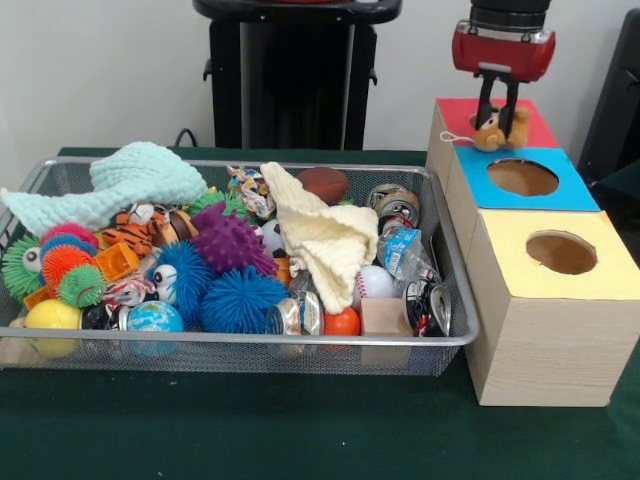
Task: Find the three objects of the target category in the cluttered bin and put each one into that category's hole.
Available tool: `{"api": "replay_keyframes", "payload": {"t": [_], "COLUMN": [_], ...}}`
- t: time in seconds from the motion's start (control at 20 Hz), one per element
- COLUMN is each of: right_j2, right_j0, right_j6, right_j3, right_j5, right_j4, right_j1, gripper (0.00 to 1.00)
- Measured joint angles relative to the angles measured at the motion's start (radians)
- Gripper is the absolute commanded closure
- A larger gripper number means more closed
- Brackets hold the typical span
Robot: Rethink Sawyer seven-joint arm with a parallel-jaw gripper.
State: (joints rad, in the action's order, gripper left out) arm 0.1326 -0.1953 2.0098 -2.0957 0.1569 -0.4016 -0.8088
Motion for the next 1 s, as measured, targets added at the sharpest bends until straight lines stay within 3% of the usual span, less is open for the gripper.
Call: {"api": "replay_keyframes", "payload": {"t": [0.4, 1.0], "right_j2": [-0.007, -0.023], "right_j0": [-0.049, -0.031], "right_j6": [0.0, 0.0], "right_j3": [-0.003, -0.059], "right_j5": [0.0, -0.007], "right_j4": [-0.001, -0.003], "right_j1": [0.0, -0.025], "gripper": [1.0, 1.0]}}
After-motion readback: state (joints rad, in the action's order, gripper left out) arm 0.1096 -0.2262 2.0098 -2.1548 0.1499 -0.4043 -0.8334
